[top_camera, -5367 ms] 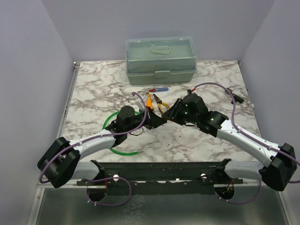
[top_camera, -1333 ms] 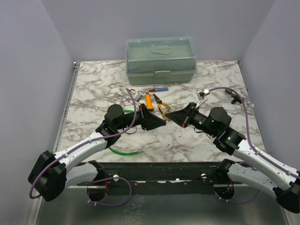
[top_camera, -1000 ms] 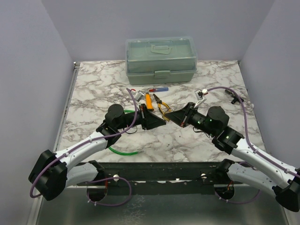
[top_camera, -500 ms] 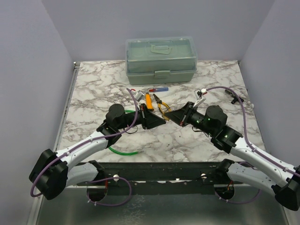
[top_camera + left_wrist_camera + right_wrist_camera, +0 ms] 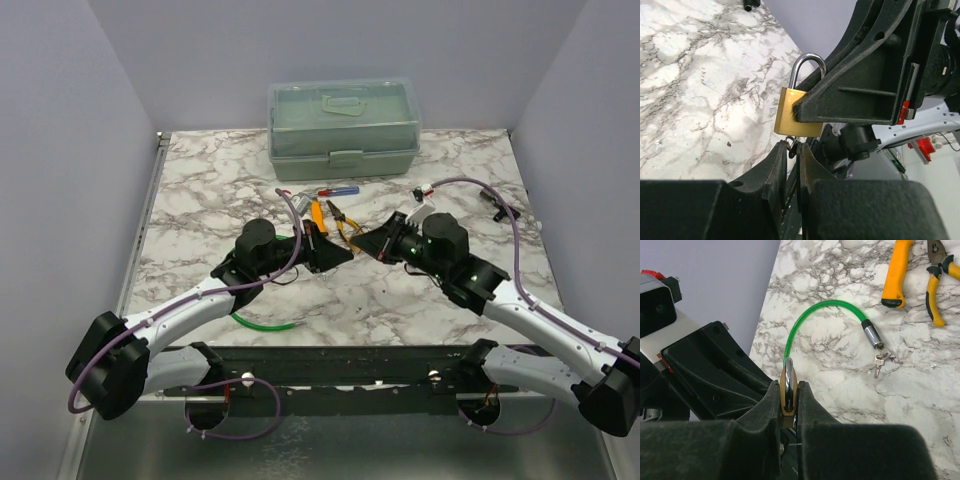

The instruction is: Unlock with the key

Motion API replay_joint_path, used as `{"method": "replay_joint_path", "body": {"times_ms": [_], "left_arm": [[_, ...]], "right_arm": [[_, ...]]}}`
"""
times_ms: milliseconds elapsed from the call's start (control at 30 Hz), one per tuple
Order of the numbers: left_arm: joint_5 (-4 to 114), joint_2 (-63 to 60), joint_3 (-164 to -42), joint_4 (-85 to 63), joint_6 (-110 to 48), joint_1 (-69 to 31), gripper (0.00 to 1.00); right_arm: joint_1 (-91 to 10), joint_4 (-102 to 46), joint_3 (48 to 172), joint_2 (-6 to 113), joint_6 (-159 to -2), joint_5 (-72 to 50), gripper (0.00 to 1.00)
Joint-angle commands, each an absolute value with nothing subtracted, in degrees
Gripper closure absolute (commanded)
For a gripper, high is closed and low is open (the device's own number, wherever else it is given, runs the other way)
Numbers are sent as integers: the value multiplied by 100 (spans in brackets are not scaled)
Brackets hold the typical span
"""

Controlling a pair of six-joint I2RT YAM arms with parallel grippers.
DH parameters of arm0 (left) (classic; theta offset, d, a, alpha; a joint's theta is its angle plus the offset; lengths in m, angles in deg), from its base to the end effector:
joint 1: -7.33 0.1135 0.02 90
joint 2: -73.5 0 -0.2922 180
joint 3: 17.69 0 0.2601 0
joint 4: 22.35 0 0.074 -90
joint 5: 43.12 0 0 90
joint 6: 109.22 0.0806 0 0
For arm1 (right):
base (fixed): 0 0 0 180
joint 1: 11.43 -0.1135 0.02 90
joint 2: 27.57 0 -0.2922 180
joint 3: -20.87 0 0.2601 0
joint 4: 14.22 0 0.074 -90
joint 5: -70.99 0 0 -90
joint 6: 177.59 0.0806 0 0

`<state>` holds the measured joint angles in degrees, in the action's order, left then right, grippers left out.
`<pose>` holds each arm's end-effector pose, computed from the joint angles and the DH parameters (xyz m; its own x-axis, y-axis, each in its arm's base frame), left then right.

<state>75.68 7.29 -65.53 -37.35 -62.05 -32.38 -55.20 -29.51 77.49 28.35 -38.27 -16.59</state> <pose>0.2009 -0.2173 0.2904 -0.6653 -0.2219 -0.7129 0.6512 0.2946 -0.6994 0.1897 0.1864 0.3198 -0.6651 0.4121 -0.6227 -0.3318 0.5840 0.7408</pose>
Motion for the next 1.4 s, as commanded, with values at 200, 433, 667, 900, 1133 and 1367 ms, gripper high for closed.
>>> {"method": "replay_joint_path", "body": {"times_ms": [200, 433, 667, 900, 1133, 1367], "left_arm": [[6437, 593, -6877, -3157, -5334, -3376, 100], [5851, 491, -7119, -2705, -4732, -3678, 100], [5523, 385, -7217, -2517, -4422, -3917, 100], [5699, 601, -7099, -2450, -4292, -3934, 97], [5893, 849, -6997, -2304, -4220, -3934, 74], [6058, 1017, -6920, -2005, -4113, -3930, 44]], "right_arm": [[-5616, -3385, 8266, 3161, -3430, -1374, 100], [-5616, -3740, 8493, 3381, -3298, -1426, 100], [-5617, -3757, 8481, 3398, -3274, -1429, 100], [-5612, -3741, 8392, 3319, -3270, -1496, 100], [-5617, -3694, 8350, 3240, -3275, -1527, 100], [-5616, -3692, 8304, 3154, -3282, -1575, 100]]}}
